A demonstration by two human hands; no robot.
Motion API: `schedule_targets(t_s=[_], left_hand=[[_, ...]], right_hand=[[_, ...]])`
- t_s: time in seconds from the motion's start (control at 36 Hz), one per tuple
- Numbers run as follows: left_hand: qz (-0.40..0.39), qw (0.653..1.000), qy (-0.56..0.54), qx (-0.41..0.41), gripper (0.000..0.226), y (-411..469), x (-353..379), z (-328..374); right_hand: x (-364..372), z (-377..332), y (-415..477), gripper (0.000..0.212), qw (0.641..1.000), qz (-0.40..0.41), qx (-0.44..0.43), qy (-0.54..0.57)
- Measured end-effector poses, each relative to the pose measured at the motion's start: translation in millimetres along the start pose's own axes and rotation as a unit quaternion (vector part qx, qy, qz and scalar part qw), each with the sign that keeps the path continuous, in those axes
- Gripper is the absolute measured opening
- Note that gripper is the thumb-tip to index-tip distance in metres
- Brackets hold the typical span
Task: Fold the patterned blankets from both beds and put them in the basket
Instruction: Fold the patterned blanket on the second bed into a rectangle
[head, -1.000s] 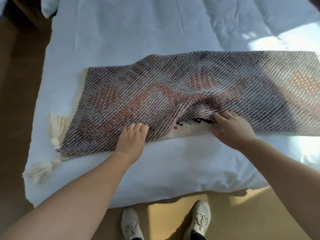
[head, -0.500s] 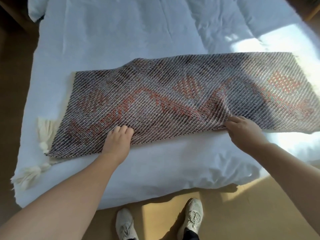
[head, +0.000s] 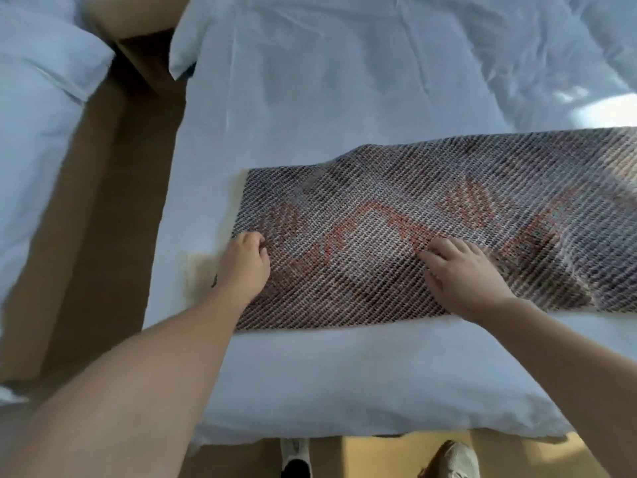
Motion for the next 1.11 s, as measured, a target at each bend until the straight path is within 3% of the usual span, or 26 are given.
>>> schedule_targets(t_s=[0.17, 0.36, 0.56, 0.75, 0.92, 1.11], left_hand=[[0.010, 0.995, -0.102, -0.014, 0.041, 92.1, -34.1, -40.9], [-0.094, 0.966, -0.239, -0.009, 0.068, 186.6, -35.8, -45.1], [-0.114, 0.969, -0.218, 0.032, 0.031, 198.8, -30.5, -32.6], [-0.112, 0.973, -0.197, 0.046, 0.012, 190.1, -43.1, -49.3], [-0.032, 0.980, -0.196, 0.012, 0.019, 203.7, -70.0, -86.0], [-0.017, 0.975, -0.219, -0.022, 0.024, 200.7, -73.9, -112.5]], right_hand=[[21.8, -103.1, 61.2, 0.034, 0.999, -0.026, -0.025, 0.025], [66.3, -197.0, 77.3, 0.067, 0.992, -0.109, -0.032, 0.058], [86.3, -244.9, 61.9, 0.101, 0.978, -0.198, -0.063, 0.019], [79.6, -279.3, 82.8, 0.077, 0.980, -0.198, -0.012, 0.034], [76.2, -297.0, 95.9, 0.064, 0.972, -0.226, 0.004, 0.062], [80.9, -327.9, 102.3, 0.063, 0.966, -0.248, -0.017, 0.077]])
Point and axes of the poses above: each hand's wrist, its own y-axis towards the middle knuckle, its own x-axis out of the palm, z = x × y, the point moved 9 cm from there along y, towards the middle knuckle, and after that the axes turned 12 degrees about -z, right-handed, at the moved point
